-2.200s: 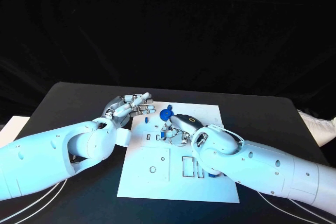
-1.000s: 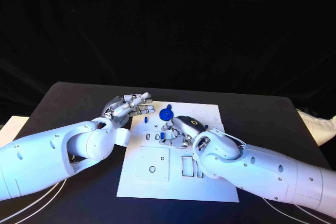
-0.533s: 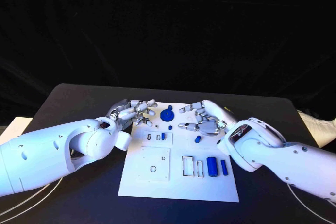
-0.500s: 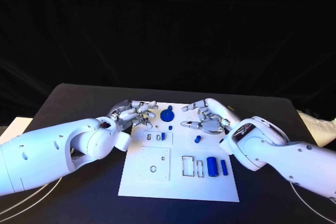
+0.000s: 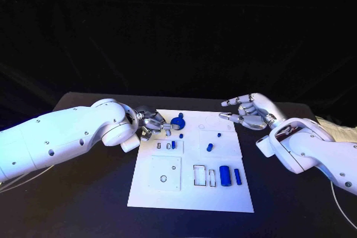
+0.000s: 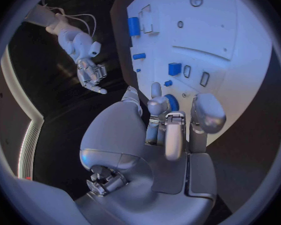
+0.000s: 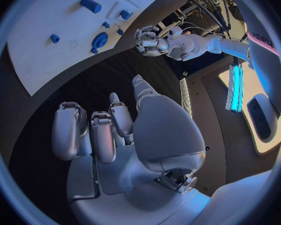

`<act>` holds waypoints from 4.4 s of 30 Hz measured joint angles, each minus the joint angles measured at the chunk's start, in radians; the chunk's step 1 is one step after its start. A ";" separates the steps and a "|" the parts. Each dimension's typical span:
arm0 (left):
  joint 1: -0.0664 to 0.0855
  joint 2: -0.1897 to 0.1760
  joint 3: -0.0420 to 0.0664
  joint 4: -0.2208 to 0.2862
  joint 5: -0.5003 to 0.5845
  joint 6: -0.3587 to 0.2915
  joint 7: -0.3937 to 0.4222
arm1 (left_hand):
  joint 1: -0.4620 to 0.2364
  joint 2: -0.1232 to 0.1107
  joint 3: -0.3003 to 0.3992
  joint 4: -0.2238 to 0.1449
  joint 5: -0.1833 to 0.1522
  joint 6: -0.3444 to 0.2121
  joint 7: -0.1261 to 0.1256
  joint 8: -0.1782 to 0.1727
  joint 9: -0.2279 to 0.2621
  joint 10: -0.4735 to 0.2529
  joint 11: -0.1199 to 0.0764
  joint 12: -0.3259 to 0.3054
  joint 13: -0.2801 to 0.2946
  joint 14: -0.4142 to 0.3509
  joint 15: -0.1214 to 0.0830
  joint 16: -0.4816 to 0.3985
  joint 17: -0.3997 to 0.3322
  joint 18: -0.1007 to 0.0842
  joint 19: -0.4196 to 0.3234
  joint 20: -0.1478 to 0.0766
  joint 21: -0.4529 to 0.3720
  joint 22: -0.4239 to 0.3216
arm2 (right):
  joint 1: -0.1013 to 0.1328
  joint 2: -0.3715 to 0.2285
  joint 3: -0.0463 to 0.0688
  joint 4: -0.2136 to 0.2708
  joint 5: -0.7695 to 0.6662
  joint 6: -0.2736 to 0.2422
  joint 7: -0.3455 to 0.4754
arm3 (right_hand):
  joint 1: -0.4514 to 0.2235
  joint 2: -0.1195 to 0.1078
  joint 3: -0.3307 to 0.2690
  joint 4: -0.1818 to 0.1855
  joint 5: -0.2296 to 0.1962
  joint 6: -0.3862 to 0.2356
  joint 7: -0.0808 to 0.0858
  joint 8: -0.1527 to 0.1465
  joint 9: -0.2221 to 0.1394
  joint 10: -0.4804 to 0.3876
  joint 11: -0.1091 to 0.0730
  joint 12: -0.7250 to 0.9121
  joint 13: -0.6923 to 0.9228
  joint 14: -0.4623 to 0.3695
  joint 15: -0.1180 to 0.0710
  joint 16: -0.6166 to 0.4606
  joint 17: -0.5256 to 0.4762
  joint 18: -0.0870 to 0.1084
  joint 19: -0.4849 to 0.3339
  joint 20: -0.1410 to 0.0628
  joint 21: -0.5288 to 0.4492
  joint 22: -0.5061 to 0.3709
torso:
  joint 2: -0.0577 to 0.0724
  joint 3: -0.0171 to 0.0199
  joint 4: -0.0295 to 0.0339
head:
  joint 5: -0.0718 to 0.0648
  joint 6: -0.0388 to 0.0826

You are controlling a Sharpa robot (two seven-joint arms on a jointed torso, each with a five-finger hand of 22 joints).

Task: Assemble the parts on the task board

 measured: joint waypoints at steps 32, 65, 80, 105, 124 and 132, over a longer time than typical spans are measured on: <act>0.023 0.190 -0.019 -0.135 -0.287 0.235 -0.195 | 0.010 0.039 -0.046 -0.002 -0.004 -0.067 -0.008 0.106 0.116 -0.005 -0.002 0.048 0.064 0.000 -0.007 0.002 0.000 -0.032 0.069 -0.007 0.137 0.230 | 0.002 0.018 0.000 -0.029 0.039 0.014 -0.015 | -0.005 0.016 -0.012 0.012 0.004 0.004 -0.004 0.005 0.002 0.000 0.000 0.000 0.000 0.000 0.000 -0.004 0.000 0.000 0.000 0.000 -0.004 -0.004 | -0.002 0.0018 -0.0041 | 0.001 -0.011; 0.023 0.208 -0.020 -0.144 -0.295 0.298 -0.205 | 0.169 0.082 0.021 -0.055 -0.004 -0.097 -0.017 0.140 0.171 0.002 -0.010 0.055 0.077 0.000 -0.014 0.002 -0.001 -0.031 0.072 -0.011 0.146 0.248 | 0.000 0.031 -0.001 -0.042 0.025 0.038 -0.035 | -0.001 0.020 -0.021 0.015 0.022 0.004 -0.003 0.005 0.002 0.000 0.000 0.000 0.000 0.000 0.000 -0.008 -0.001 0.000 0.000 0.000 -0.004 -0.006 | -0.001 0.0023 -0.0030 | 0.001 -0.022; 0.025 0.215 -0.018 -0.153 -0.295 0.304 -0.203 | 0.242 0.083 0.130 -0.079 0.005 -0.110 -0.022 0.130 0.178 0.001 -0.017 0.054 0.081 0.000 -0.021 0.002 -0.001 -0.031 0.072 -0.018 0.146 0.248 | -0.001 0.034 -0.001 -0.043 0.025 0.045 -0.036 | -0.001 0.020 -0.021 0.015 0.027 0.004 -0.004 0.005 0.002 0.000 0.000 0.000 0.000 0.000 0.000 -0.008 0.000 0.000 -0.004 -0.004 -0.004 -0.006 | -0.001 0.0023 -0.0033 | 0.002 -0.026; 0.020 0.123 -0.020 -0.089 -0.207 0.208 -0.199 | 0.111 -0.184 0.676 0.000 0.089 -0.116 -0.011 0.149 0.250 0.029 -0.015 0.036 0.093 0.000 -0.021 0.002 -0.001 -0.031 0.072 -0.018 0.146 0.248 | -0.003 0.037 -0.002 -0.046 0.024 0.052 -0.036 | 0.003 0.023 -0.029 0.018 0.041 0.007 -0.007 0.005 0.003 0.000 0.000 0.000 0.000 0.000 0.000 -0.008 0.000 0.000 -0.004 -0.004 -0.004 -0.006 | -0.002 0.0083 0.0020 | 0.013 -0.028; -0.003 0.131 -0.026 -0.084 -0.274 0.176 -0.196 | 0.097 -0.189 0.684 -0.007 0.094 -0.114 -0.009 0.149 0.255 0.040 -0.018 0.047 0.106 0.000 -0.021 0.002 0.000 -0.046 0.072 -0.018 0.152 0.248 | -0.004 0.039 -0.002 -0.046 0.025 0.057 -0.035 | 0.007 0.027 -0.029 0.018 0.047 0.007 -0.007 0.005 0.003 0.000 0.000 0.000 0.000 0.000 0.000 -0.008 0.000 0.000 -0.004 -0.004 -0.004 -0.006 | -0.002 0.0091 0.0016 | 0.017 -0.034; -0.005 0.131 -0.024 -0.078 -0.322 0.190 -0.192 | 0.092 -0.194 0.687 -0.009 0.094 -0.114 -0.009 0.152 0.256 0.040 -0.018 0.051 0.107 0.000 -0.021 0.002 0.000 -0.046 0.072 -0.018 0.152 0.248 | -0.005 0.039 -0.002 -0.046 0.026 0.060 -0.034 | 0.007 0.027 -0.029 0.018 0.047 0.007 -0.007 0.005 0.003 0.000 0.000 0.000 0.000 0.000 0.000 -0.008 0.000 0.000 -0.004 -0.004 -0.004 -0.005 | -0.002 0.0085 0.0020 | 0.016 -0.034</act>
